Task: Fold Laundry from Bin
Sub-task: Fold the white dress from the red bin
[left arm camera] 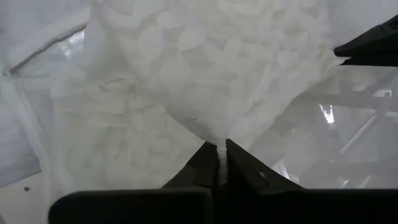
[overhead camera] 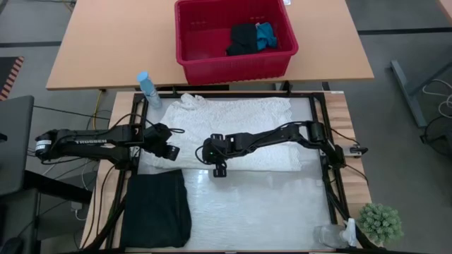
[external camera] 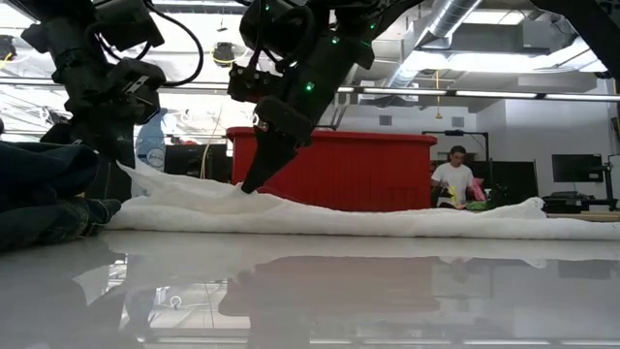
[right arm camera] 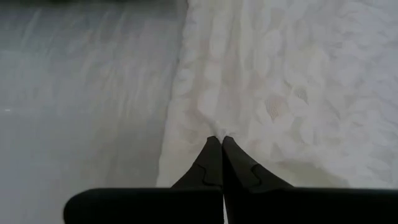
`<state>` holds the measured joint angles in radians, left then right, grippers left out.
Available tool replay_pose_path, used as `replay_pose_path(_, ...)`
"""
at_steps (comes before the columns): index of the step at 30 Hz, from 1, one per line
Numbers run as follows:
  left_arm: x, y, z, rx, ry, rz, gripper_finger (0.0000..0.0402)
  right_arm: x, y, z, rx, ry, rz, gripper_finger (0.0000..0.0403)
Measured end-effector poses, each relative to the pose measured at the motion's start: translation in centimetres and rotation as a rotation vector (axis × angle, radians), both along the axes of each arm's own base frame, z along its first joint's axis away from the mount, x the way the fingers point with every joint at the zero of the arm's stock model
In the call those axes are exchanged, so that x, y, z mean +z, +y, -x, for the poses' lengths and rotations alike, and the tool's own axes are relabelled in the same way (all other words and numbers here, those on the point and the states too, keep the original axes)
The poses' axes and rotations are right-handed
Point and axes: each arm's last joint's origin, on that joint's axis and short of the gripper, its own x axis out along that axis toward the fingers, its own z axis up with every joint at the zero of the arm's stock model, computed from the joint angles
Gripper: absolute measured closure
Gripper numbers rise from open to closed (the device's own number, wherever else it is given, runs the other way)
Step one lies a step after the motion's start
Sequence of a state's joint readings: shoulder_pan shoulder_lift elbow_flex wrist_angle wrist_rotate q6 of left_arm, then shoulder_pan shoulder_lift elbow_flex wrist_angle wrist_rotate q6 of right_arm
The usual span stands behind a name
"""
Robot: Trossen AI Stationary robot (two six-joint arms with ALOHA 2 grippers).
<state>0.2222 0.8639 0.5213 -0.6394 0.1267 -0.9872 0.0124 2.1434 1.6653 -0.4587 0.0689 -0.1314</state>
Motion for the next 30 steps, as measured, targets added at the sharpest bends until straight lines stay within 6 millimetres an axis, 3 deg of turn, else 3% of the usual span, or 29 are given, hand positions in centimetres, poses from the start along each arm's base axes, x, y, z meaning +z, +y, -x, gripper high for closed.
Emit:
replay_pose_path(6, 0.0, -0.1, 0.0, -0.032, -0.005, 0.014, 0.0361, 0.0, 0.0, 0.0, 0.009, 0.001, -0.014, 0.0382)
replay_pose_path(18, -0.5, -0.4, 0.8, -0.056, 0.081, 0.068, 0.0245, 0.0, 0.0, 0.0, 0.014, 0.002, -0.013, 0.0382)
replay_pose_path(25, 1.2, 0.5, -1.4, 0.032, -0.17, -0.176, 0.0246, 0.0, -0.3, 0.0, 0.009, 0.0, -0.014, 0.0367)
replay_pose_path(30, 0.5, 0.7, -2.2, 0.042, -0.136, -0.203, 0.026, -0.1, -0.3, 0.0, 0.028, 0.003, -0.032, 0.0348)
